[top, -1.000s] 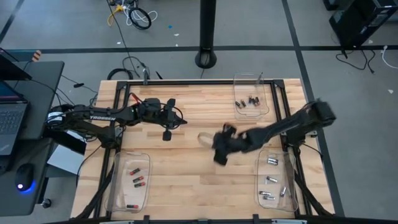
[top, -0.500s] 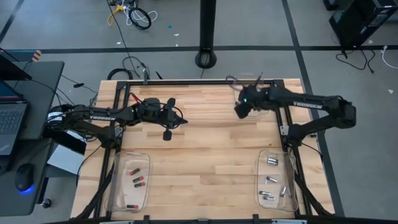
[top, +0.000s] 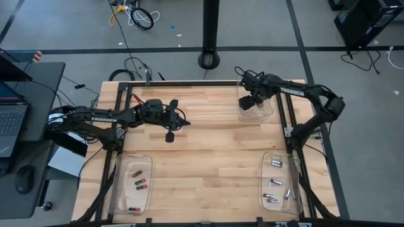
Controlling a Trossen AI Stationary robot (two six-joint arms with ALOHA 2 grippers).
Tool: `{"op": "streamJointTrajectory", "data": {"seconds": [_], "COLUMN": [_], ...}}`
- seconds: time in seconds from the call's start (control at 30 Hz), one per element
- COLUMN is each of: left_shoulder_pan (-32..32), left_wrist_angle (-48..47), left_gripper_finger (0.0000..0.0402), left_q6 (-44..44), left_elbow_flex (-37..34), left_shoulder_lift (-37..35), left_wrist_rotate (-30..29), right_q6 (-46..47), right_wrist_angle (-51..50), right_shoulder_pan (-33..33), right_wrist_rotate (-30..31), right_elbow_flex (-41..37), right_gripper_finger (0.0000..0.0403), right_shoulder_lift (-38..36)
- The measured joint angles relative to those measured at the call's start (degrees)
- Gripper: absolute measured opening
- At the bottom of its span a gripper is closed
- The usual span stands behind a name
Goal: Sort batteries
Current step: Put the brown battery into the top transparent bin
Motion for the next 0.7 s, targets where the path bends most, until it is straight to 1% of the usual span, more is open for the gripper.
{"op": "streamJointTrajectory", "data": {"seconds": [0.17,0.33,0.6,0.7], "left_shoulder_pan": [0.0,0.0,0.0,0.0], "left_wrist_angle": [0.0,-0.1,-0.1,-0.1], "left_gripper_finger": [0.0011,0.0011,0.0011,0.0011], "left_q6": [0.0,0.0,0.0,-0.1], "left_elbow_flex": [0.0,0.0,0.0,0.0], "left_shoulder_lift": [0.0,0.0,0.0,0.0], "left_wrist_rotate": [0.0,0.0,0.0,0.0], "right_q6": [-0.3,0.4,0.1,0.1], "right_wrist_angle": [0.1,0.2,1.4,1.6], "right_shoulder_pan": [-1.7,-2.5,-3.1,-3.1], "right_wrist_rotate": [-0.4,-0.5,-1.0,-1.2], "right_elbow_flex": [0.0,0.0,0.0,0.0], "right_gripper_finger": [0.0231,0.0254,0.0254,0.0266], "right_shoulder_lift": [3.6,6.1,7.9,7.9]}}
